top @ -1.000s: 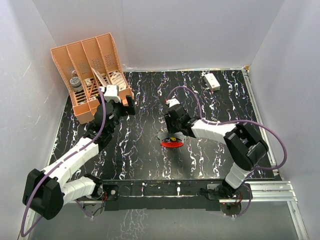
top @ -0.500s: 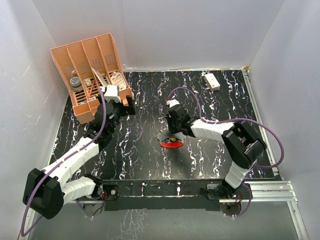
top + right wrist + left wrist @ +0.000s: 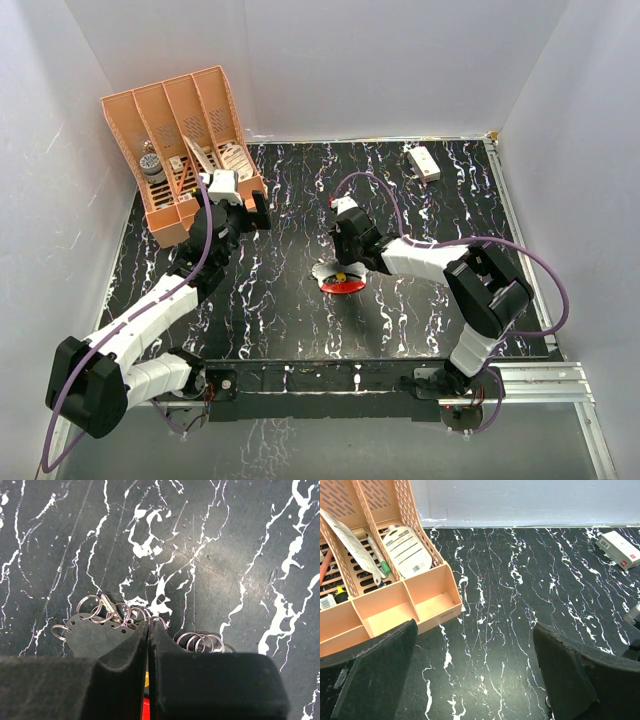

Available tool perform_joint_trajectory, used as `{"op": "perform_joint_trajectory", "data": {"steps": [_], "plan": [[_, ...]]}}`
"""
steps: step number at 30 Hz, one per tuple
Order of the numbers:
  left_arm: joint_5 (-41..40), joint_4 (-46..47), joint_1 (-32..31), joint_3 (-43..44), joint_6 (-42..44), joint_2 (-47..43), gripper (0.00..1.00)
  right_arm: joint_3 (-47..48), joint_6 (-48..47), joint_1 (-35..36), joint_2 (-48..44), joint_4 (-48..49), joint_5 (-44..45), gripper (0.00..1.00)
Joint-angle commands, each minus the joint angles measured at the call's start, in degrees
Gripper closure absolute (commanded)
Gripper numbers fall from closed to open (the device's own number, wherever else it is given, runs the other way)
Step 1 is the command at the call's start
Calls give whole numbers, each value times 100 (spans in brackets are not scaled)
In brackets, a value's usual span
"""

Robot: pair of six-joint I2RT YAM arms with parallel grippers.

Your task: Put the keys on the keyring

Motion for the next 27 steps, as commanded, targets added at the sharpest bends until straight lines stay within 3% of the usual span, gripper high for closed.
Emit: {"op": "perform_joint_trajectory", "data": {"steps": [1,9,27], "plan": [[-41,128,39,-61,28,-46,1,326,-295,-19,-351,556,-76,100],[-89,36,47,-46,63,-162,1,741,-491,-13,-533,708,-358,100],[29,123,66,-59,-32,-15,1,-521,-72,155,-954,-55,-645,100]]}}
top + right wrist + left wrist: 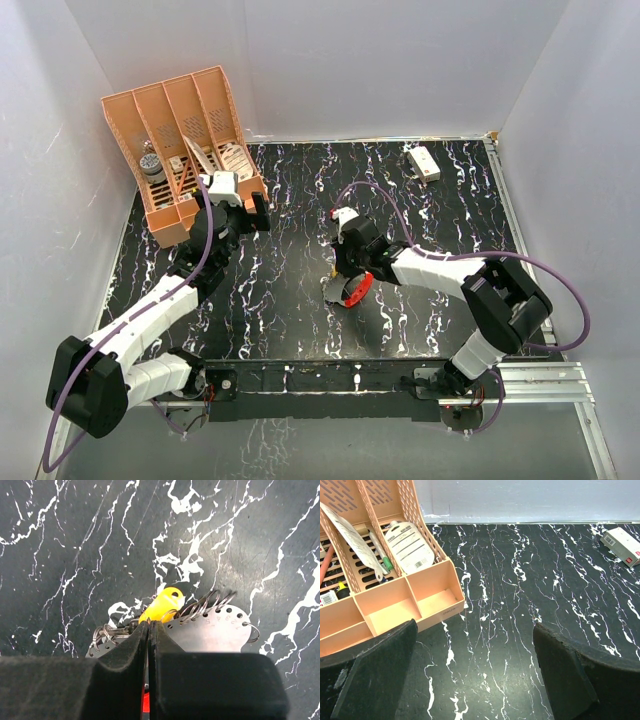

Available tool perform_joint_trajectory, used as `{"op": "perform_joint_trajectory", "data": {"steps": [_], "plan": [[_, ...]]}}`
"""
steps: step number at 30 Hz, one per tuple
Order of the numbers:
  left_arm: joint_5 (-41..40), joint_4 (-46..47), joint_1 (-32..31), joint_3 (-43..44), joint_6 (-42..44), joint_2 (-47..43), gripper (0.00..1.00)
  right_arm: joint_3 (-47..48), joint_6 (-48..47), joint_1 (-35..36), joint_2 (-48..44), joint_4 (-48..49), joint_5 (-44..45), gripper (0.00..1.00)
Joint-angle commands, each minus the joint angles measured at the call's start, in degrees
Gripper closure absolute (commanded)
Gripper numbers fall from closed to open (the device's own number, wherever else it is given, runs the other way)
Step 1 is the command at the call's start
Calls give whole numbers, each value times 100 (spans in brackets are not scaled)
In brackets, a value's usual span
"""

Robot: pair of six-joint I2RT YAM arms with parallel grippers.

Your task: Put the keys on the keyring

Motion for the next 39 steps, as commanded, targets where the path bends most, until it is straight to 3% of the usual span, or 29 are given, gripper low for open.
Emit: {"op": "perform_joint_trajectory", "data": {"steps": [1,11,18,30,39], "plan": [[46,113,35,7,-52,-31,1,-19,72,9,-269,-46,-6,100],[282,289,36,-123,-183,-20,1,-240,117,17,-315,-304,191,100],[1093,837,28,-371,-382,60,1,-331,219,14,-635,-529,696,68],[2470,1572,-13,-309,-1009,1118,1,-670,349,-8,-1286,-466,865,66],[2205,1545,-132,-313,-1058,1271,1,-378,89,-7,-916,-50,621,65]]}}
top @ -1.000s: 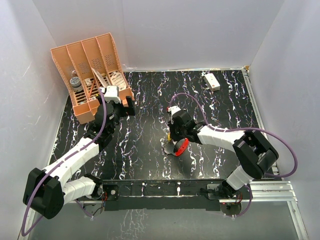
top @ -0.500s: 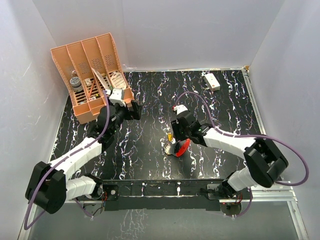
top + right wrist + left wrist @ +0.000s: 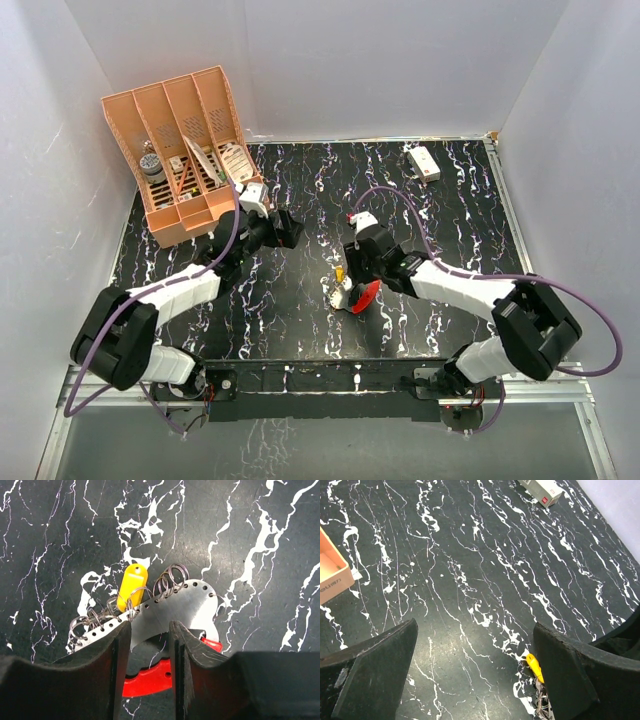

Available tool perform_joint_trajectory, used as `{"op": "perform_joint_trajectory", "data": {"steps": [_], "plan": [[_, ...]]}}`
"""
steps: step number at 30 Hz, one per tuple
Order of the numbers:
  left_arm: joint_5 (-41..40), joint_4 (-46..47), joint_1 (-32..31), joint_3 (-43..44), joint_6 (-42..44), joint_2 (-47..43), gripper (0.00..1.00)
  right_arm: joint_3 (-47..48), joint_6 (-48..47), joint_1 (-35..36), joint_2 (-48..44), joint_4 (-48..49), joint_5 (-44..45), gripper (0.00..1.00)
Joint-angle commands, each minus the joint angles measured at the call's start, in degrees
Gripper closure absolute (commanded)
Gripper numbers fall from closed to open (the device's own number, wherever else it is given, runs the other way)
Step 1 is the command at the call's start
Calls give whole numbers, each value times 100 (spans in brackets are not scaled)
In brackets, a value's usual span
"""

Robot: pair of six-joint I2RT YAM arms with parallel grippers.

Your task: Put the keys on the keyring

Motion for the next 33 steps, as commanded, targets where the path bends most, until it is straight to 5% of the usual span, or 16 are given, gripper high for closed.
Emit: {"op": "perform_joint_trajectory", "data": {"steps": [1,23,33], "plan": [[-47,139,-22,57,-38,-312,1,427,-190,-13,304,485,-76,65],[-542,-337,-20,-23,163,-851,1,1555,-358,243,1827,8,-79,61],[-624,-363,-20,-82,200,-953,1,1713,-54,547,1977,-554,709,61]]}}
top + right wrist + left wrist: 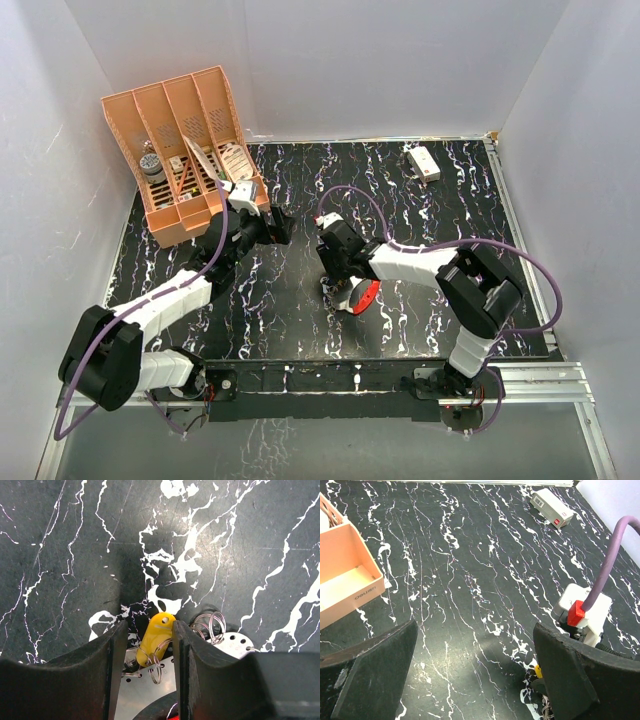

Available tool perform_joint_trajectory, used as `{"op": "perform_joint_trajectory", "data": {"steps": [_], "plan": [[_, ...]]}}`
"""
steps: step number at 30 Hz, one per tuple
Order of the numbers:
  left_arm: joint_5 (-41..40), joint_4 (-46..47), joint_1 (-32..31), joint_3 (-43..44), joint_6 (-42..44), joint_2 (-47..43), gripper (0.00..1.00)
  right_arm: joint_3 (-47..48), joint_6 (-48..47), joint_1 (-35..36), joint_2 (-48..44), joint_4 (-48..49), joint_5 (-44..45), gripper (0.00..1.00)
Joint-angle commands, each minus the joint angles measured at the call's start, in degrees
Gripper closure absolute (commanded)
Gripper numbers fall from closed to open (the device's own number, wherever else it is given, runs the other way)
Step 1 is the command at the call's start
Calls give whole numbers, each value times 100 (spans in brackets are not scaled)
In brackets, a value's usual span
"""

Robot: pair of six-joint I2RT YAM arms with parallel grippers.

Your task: Put the keys on the keyring

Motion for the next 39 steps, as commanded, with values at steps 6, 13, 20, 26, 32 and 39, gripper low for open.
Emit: {"op": "perform_joint_trajectory", "data": {"steps": [6,13,20,26,32,39], "plan": [[-109,27,-17,-93,75,-311,1,220,322,149,316,-214,473,69],[-135,18,-18,-128,84,-338,1,292,359,242,342,-191,656,90],[-203,14,-18,-145,93,-371,1,214,327,255,-72,312,513,100],[-263,-21,-9,-154,110,-403,1,8,294,253,-519,956,289,100],[-268,9,-10,-158,102,-388,1,-239,226,251,-1006,1642,112,100],[-159,70,-9,-195,76,-386,1,-360,210,251,-1196,1793,259,100]]}}
